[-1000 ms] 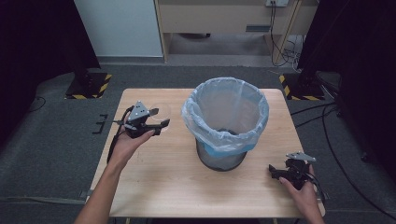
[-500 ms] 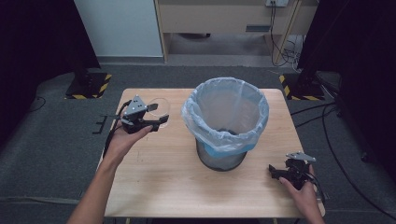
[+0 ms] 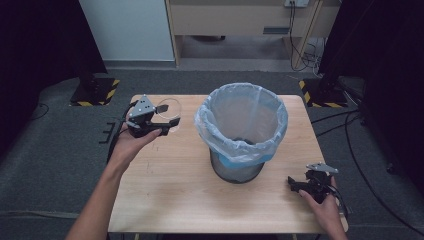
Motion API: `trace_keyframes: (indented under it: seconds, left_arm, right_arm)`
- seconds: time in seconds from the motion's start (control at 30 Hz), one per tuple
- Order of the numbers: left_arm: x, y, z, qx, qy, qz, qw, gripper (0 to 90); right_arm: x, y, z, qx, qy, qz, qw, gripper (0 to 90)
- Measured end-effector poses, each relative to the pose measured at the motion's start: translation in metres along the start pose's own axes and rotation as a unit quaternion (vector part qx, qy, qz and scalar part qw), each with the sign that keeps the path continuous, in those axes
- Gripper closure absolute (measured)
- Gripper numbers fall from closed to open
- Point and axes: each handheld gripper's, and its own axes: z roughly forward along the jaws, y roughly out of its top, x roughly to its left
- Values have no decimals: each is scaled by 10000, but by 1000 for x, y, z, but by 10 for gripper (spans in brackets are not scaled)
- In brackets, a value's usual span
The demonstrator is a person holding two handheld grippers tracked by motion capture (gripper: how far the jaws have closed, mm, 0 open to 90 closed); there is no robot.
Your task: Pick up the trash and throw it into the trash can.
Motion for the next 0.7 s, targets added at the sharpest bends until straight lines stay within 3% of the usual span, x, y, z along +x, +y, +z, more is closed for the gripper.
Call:
trace_keyframes:
  seconds: [0.4,0.7]
  left_arm:
    - [4,21,-8,-151,-71,32,9999,339]
    - [3,39,-13,-181,-76,174,9997,345]
  right_arm:
    - [0,0,0,1,0,0,10000,3]
    - [0,0,0,2,1,1,10000,3]
